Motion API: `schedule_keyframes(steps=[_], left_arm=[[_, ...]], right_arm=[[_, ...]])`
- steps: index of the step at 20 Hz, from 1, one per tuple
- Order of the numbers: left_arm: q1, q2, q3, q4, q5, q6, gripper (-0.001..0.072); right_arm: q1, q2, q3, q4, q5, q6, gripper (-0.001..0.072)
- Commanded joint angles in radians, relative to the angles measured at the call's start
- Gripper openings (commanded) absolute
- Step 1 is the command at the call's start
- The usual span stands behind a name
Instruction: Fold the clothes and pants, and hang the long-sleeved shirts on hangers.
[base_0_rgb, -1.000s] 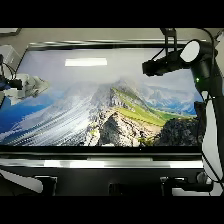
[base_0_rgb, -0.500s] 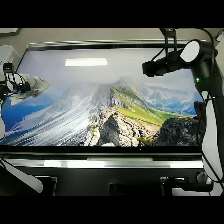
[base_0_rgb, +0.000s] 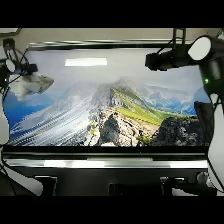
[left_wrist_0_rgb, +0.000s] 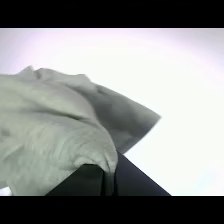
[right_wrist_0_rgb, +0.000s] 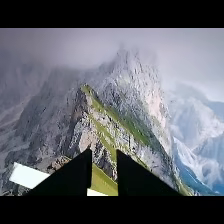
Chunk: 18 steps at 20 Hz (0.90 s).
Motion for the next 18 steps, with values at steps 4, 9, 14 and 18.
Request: schedule_keyframes(steps=[4, 9, 14, 18], left_arm=[[-0.443, 0.183, 0.050, -0.177, -0.181, -0.153, 0.0020], [-0.811, 0.112, 0.040, -0.152, -0.127, -0.322, 0.0020], [-1.050, -0.095, 0.033, -0.137, -0.014, -0.470, 0.0022], [-1.131, -0.217, 0.034, -0.251, 0.008, -0.496, 0.0066]], right_arm=[[0.000, 0.246, 0.002, -0.277, 0.094, 0.209, 0.0216], [0.000, 0.484, 0.001, -0.504, 0.298, 0.289, 0.0216], [0.000, 0.651, 0.001, -0.536, 0.399, 0.287, 0.0216], [0.000, 0.690, 0.001, -0.534, 0.542, 0.254, 0.0216]])
